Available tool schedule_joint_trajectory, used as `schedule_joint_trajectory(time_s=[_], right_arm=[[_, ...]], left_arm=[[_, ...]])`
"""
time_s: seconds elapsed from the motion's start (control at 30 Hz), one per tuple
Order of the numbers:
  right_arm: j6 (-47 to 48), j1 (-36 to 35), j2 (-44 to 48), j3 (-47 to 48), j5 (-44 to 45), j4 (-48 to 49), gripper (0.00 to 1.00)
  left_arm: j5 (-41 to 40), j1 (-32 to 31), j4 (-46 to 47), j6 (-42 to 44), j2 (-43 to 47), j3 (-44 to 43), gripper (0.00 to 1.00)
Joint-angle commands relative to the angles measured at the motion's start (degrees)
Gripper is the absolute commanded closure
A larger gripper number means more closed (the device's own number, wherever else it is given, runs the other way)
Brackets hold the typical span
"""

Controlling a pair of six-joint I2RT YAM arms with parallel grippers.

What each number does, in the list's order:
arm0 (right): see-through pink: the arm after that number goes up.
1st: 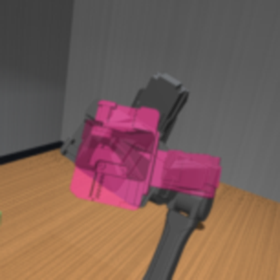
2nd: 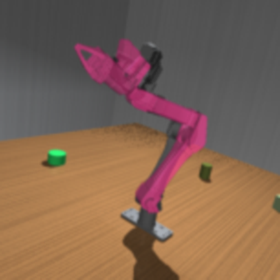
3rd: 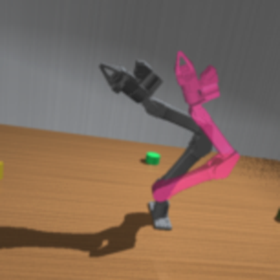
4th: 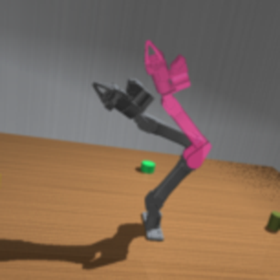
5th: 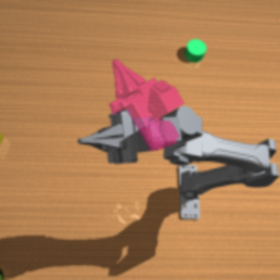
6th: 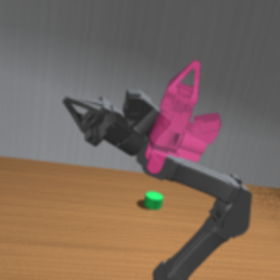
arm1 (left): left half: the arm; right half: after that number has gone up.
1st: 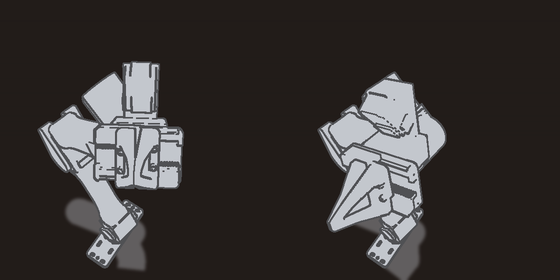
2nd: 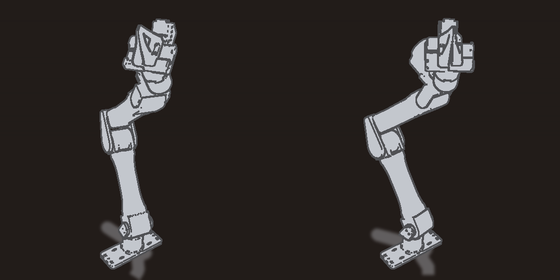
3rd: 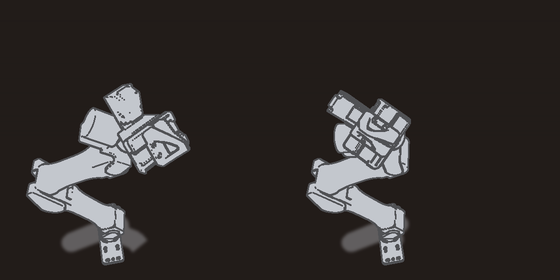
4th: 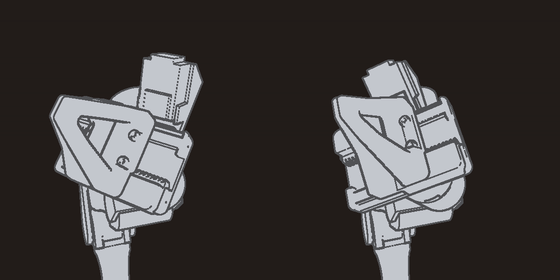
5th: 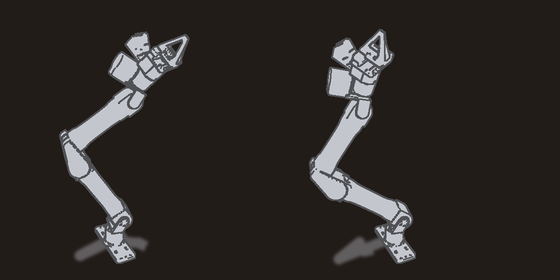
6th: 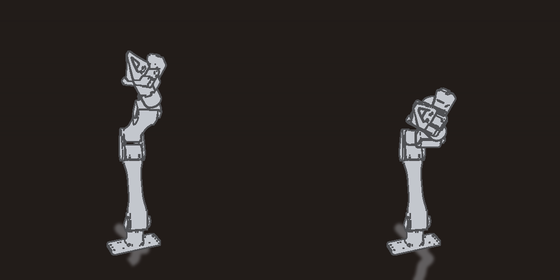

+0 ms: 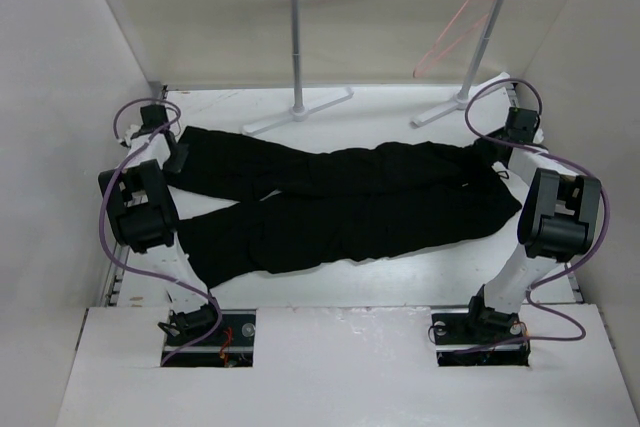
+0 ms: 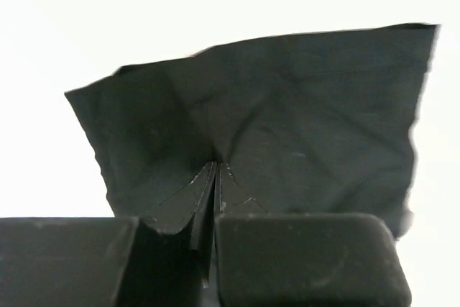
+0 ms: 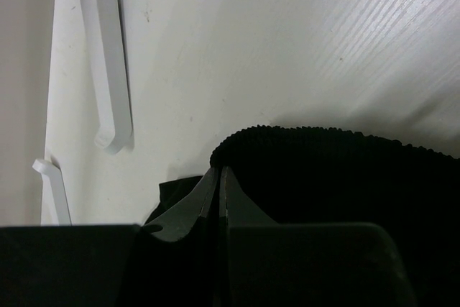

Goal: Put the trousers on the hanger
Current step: Flatten out the trousers at the center of the board.

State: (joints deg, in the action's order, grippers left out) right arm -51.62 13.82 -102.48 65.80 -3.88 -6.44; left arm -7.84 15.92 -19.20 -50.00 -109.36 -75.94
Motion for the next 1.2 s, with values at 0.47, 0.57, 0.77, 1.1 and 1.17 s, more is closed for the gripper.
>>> schedule_joint_trajectory(time_s=[0.47,0.57,0.77,1.1,1.17], right_arm=[[-4.28,2.65,8.6,3.11,-0.6,-0.59,0.93],[-4.55,3.8,10.62,2.41,-0.78,-0.59,0.94],[-4.72,4.68,11.86,-2.69,-1.04,-0.24,0.94],[-2.44,3.8,9.31,-3.49,-1.66,-0.07,0.93],[-2.0,3.36,8.7,-3.48,-1.75,0.02,0.93]], left_arm=[[-0.08,-3.05,-8.13,-0.45,14.25,-25.74,1.0],[-0.69,-2.52,-7.35,0.16,18.03,-24.88,1.0],[1.06,1.96,-1.47,-1.33,23.32,-3.02,1.0],[9.59,-1.63,6.98,-0.98,10.32,1.59,0.52],[9.59,-2.43,7.16,-0.98,8.38,-0.16,0.51]])
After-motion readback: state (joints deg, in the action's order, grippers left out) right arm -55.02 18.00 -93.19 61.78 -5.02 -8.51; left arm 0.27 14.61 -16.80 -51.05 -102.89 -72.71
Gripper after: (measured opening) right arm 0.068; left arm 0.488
